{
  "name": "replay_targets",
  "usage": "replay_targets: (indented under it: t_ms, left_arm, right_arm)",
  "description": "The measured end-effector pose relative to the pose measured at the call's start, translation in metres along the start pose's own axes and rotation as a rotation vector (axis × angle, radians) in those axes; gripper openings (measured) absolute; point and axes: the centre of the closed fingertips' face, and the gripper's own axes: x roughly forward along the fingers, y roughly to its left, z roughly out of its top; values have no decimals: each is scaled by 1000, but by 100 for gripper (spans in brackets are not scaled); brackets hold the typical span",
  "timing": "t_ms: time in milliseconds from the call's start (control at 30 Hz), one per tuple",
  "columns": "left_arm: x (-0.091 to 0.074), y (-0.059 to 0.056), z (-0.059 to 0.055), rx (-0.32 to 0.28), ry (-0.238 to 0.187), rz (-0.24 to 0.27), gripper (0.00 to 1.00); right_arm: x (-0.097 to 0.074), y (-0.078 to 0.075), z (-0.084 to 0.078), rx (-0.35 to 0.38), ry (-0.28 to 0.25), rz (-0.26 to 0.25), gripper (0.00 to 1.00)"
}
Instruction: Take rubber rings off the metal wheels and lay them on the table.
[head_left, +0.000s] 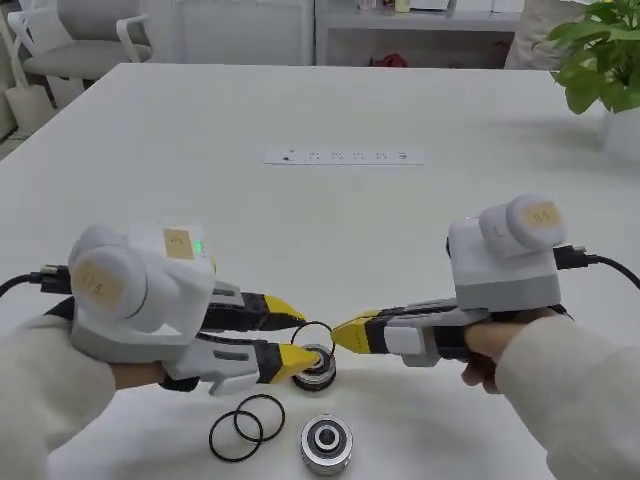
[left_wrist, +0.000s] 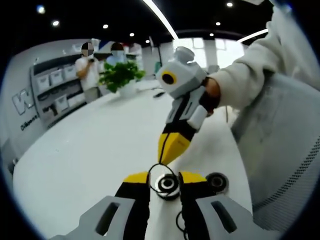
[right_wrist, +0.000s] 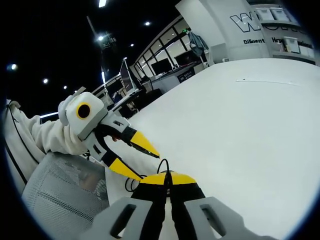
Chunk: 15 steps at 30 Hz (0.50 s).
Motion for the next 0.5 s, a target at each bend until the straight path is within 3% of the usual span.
replay_targets:
  t_ms: [267,500]
  left_arm:
    - [-25,11,30,-6,-70,52,41]
    - [-48,10,40,-27,-119,71,53]
  right_arm:
    - [-4,4,11,19,-41,4,0]
    - [-7,12,24,38,-87,23,0]
